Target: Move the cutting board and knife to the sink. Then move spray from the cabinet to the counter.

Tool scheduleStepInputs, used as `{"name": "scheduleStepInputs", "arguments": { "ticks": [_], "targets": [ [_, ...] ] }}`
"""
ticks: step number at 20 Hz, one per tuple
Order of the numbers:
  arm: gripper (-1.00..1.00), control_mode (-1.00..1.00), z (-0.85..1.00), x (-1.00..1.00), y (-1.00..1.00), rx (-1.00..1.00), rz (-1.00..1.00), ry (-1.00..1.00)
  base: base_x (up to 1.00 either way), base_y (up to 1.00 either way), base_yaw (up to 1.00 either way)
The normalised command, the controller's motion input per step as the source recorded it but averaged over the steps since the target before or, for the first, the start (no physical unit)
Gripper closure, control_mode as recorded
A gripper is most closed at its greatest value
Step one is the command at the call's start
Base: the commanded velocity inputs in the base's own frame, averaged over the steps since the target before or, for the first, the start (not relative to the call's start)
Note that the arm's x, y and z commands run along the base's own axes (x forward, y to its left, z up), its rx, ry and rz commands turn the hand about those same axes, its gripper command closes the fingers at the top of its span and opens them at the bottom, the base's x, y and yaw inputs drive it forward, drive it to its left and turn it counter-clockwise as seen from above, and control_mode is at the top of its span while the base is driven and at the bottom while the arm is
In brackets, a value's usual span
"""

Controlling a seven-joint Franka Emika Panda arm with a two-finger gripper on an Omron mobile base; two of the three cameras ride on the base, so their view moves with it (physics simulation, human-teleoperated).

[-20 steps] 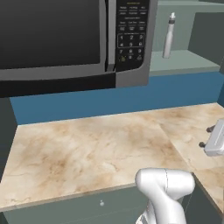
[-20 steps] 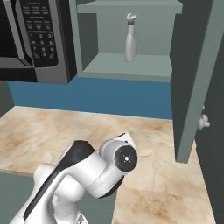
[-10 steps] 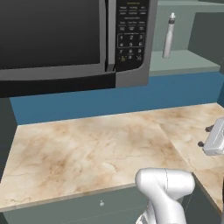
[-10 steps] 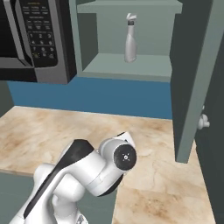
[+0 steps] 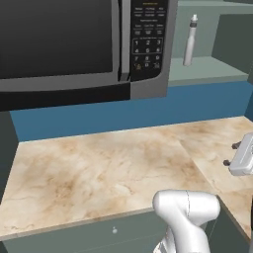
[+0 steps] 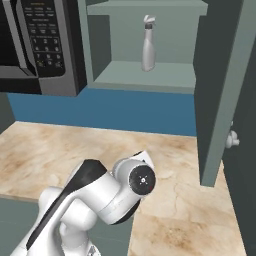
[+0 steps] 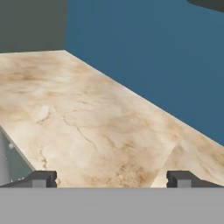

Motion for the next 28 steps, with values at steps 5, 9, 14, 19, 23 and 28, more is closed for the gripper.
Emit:
{"name": "scheduleStepInputs", "arguments": {
  "ticks": [5, 9, 14, 19, 23, 28],
  "targets": [
    [-1.00, 1.00, 0.00, 0.00, 0.00, 0.00, 0.00, 0.00, 0.00, 0.00, 0.00],
    [-1.00, -1.00, 0.00, 0.01, 0.00, 0.00, 0.00, 0.00, 0.00, 0.00, 0.00],
    [-1.00, -1.00, 0.31, 0.00, 0.00, 0.00, 0.00, 0.00, 0.00, 0.00, 0.00],
    [-1.00, -1.00, 0.70, 0.00, 0.00, 0.00, 0.00, 0.00, 0.00, 0.00, 0.00],
    [-1.00, -1.00, 0.73, 0.00, 0.14, -0.03, -0.02, 0.00, 0.00, 0.00, 0.00],
    [-1.00, -1.00, 0.55, 0.13, 0.18, -0.01, -0.12, 0.00, 0.00, 0.00, 0.00]
  ]
}}
